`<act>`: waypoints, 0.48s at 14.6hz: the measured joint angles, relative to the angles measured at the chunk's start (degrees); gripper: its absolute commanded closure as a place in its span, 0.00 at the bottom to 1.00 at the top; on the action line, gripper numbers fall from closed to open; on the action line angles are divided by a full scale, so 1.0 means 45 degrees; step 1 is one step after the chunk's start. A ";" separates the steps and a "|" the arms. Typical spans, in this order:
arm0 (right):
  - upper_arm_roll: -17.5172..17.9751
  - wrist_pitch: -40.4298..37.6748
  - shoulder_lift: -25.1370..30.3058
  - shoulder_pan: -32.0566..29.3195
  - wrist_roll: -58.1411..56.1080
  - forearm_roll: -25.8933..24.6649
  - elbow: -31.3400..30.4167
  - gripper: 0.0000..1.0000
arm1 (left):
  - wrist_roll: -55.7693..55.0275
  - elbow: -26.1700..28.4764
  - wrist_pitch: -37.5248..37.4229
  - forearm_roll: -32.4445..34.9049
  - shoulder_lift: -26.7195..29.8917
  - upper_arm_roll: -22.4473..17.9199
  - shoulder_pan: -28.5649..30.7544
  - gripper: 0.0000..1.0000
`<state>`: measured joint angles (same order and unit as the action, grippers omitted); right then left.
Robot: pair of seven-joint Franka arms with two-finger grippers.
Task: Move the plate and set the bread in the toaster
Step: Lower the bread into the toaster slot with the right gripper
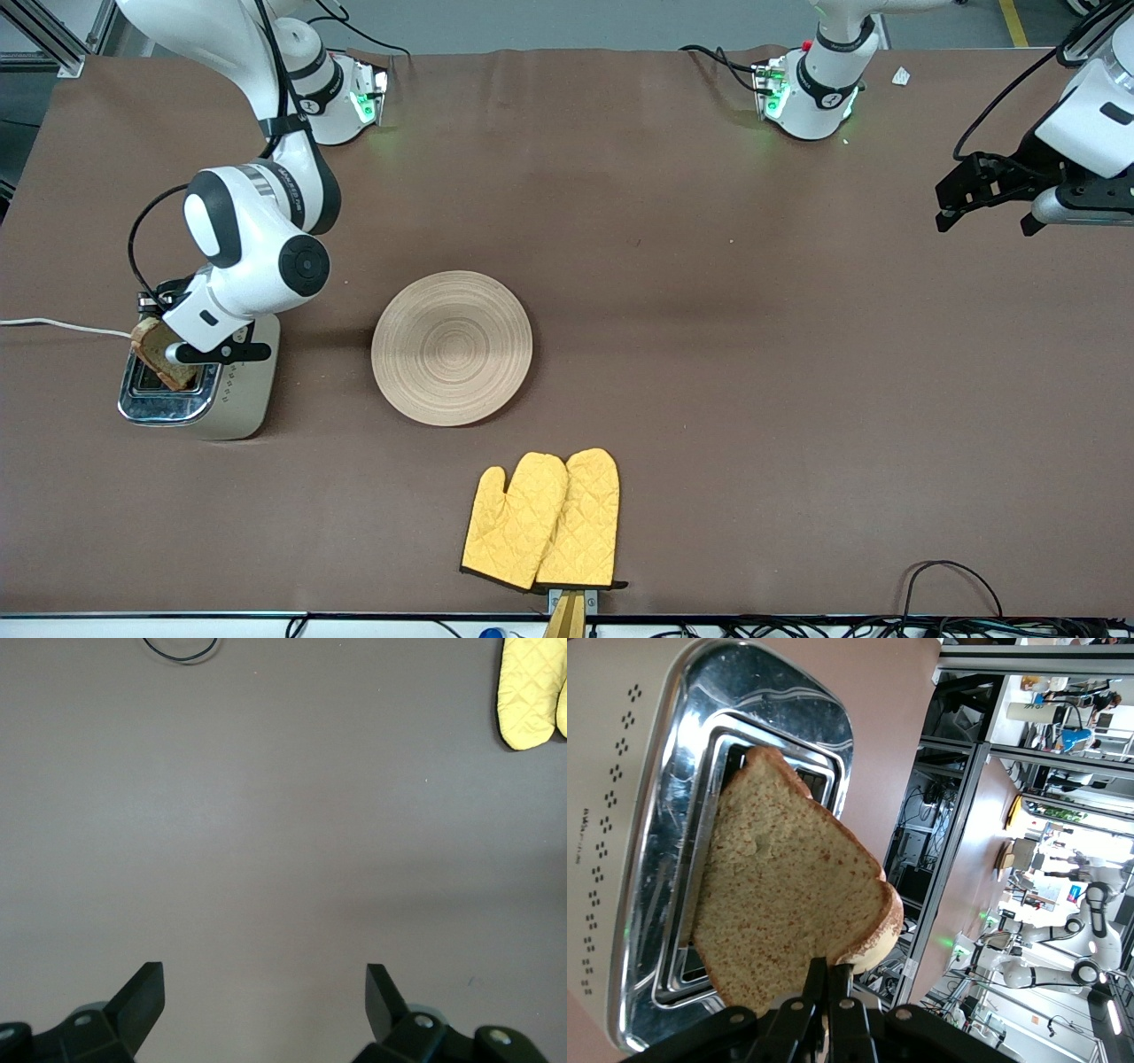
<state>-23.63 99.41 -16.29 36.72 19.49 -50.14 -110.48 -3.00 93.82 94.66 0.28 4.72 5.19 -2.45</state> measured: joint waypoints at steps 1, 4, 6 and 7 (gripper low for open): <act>0.0001 0.0004 0.0044 0.0000 -0.0036 -0.0123 0.0000 1.00 | 0.0000 -0.0001 0.0000 0.0000 0.0000 0.0000 0.0000 0.00; 0.0013 0.0016 0.0240 0.0002 -0.0214 -0.0252 0.0001 1.00 | 0.0000 -0.0002 0.0000 0.0000 0.0000 0.0000 0.0001 0.00; 0.0035 0.0019 0.0306 0.0039 -0.0250 -0.0291 0.0002 1.00 | 0.0000 -0.0003 0.0000 0.0000 -0.0001 -0.0001 0.0002 0.00; 0.0043 0.0007 0.0343 0.0073 -0.0336 -0.0308 0.0002 1.00 | 0.0000 -0.0003 0.0000 0.0000 -0.0002 -0.0001 0.0003 0.00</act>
<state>-23.43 99.44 -14.75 37.05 17.97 -51.53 -110.47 -3.00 93.81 94.66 0.28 4.71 5.19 -2.44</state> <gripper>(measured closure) 0.960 0.000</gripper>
